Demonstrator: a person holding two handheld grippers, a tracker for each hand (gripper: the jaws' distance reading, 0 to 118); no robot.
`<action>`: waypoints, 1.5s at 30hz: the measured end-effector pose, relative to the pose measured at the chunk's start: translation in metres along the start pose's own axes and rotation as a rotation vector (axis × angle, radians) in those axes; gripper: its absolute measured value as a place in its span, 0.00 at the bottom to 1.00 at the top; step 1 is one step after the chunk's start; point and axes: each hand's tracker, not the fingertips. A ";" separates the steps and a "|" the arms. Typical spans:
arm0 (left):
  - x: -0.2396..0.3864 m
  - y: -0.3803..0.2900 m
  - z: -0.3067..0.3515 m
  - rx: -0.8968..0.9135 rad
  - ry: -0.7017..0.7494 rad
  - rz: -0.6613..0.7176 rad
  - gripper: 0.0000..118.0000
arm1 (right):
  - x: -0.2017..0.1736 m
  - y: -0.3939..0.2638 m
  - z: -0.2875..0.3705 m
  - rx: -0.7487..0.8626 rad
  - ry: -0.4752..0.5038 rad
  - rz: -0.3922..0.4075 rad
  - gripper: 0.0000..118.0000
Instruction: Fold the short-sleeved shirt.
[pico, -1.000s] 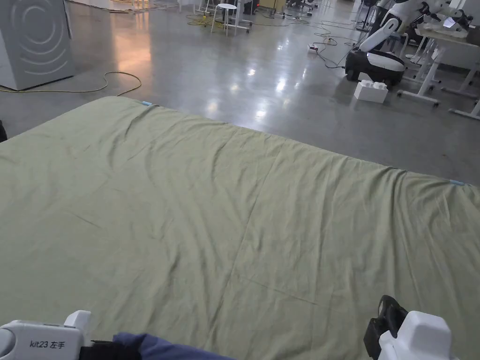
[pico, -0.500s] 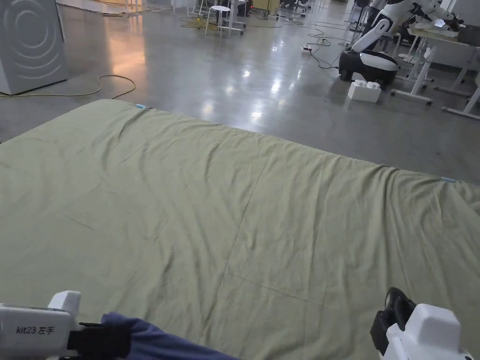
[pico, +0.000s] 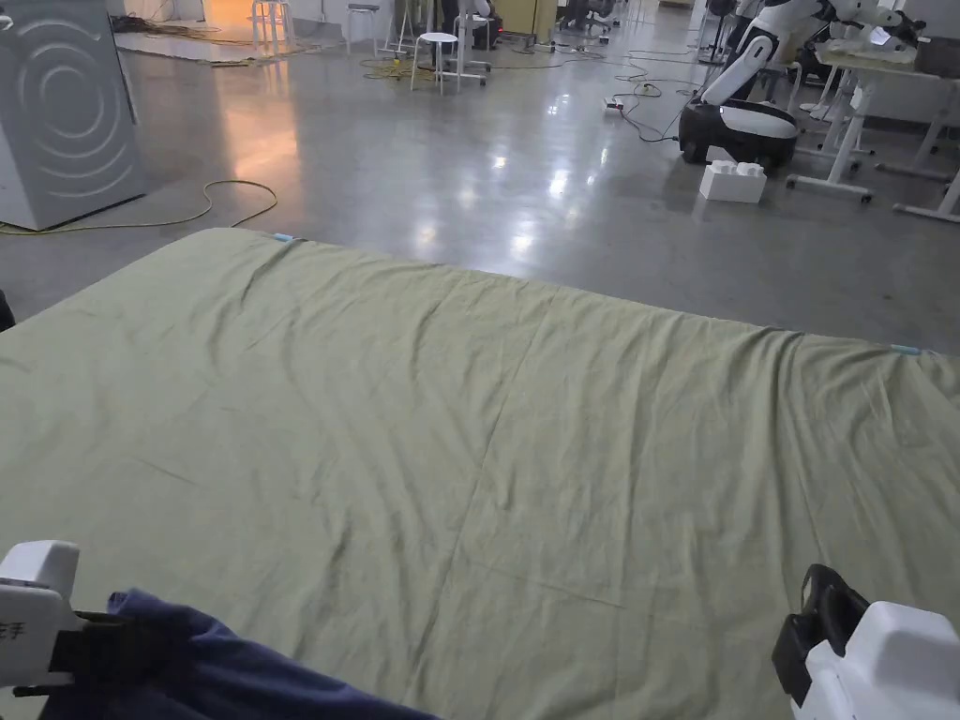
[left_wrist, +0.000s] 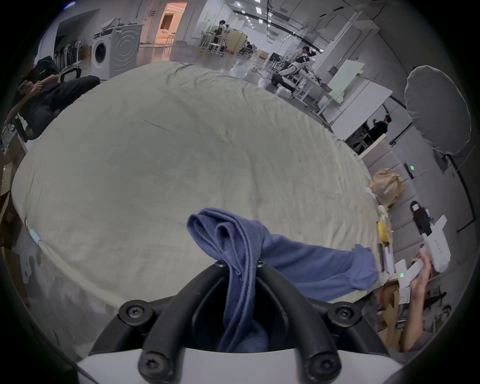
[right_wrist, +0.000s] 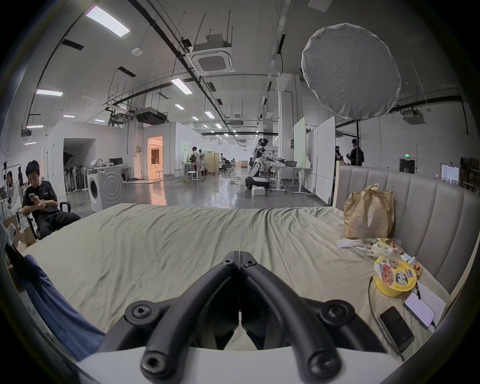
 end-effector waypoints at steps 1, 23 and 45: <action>0.008 -0.001 0.001 0.017 -0.076 0.014 0.08 | 0.001 -0.001 0.000 -0.002 -0.001 -0.004 0.01; 0.189 -0.078 -0.172 -0.222 -0.219 -0.006 0.08 | 0.025 -0.025 0.009 -0.077 -0.034 -0.045 0.01; 0.193 -0.070 -0.124 -0.090 -0.135 -0.085 0.48 | 0.034 -0.031 0.012 -0.102 -0.038 -0.072 0.01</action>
